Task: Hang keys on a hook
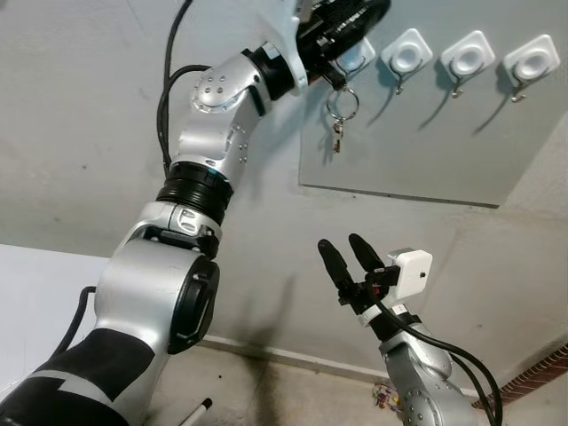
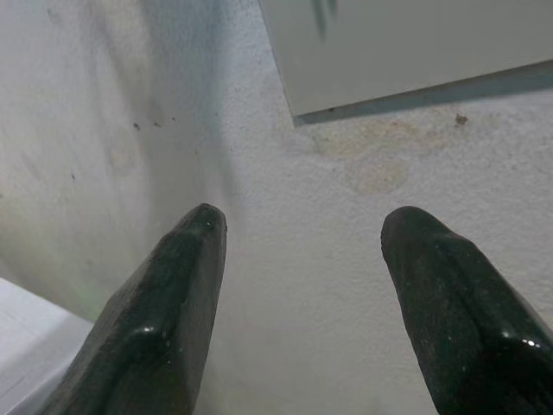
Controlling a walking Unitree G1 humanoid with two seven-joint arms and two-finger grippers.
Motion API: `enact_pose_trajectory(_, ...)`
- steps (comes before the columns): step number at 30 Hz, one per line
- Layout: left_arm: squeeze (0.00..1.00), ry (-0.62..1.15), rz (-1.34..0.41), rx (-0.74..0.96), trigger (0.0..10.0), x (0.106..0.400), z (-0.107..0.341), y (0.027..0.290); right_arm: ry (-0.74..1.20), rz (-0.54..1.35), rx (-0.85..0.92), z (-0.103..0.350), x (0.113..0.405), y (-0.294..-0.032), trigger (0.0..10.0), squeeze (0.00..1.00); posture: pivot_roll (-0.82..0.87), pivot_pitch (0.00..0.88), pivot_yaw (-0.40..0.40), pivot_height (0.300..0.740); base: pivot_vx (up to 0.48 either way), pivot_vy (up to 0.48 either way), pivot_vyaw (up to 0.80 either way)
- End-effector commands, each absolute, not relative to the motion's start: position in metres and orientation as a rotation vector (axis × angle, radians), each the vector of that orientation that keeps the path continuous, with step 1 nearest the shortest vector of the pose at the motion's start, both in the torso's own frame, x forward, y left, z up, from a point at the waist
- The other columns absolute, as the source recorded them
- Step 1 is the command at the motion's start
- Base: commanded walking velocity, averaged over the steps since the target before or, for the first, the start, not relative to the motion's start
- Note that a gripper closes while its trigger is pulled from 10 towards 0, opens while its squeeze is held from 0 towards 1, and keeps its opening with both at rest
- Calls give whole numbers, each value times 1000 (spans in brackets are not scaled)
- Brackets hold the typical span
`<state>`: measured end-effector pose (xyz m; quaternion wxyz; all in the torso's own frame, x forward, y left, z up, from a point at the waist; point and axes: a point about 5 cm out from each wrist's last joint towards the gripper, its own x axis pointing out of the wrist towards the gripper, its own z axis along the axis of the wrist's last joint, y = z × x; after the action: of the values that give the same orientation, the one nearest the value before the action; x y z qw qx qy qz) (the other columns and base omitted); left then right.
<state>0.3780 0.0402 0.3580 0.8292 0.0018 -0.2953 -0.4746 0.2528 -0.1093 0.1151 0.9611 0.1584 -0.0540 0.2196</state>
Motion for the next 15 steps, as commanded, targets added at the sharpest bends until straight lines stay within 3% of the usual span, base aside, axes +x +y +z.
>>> enact_pose_trajectory(1,0,-656,-1030,-11,10000,373,363,46,-130,466,324,122,252,-105,10000,0,-124,57,60,740,0,0,0)
enact_pose_trajectory(11,0,-712,-1147,36,10000,340,347,63,-116,479,317,120,250,-106,10000,0,-108,56,42,740,0,0,0)
enact_pose_trajectory(15,0,-640,-1084,6,10000,331,329,79,-123,475,318,122,255,-108,10000,0,-99,51,38,740,0,0,0)
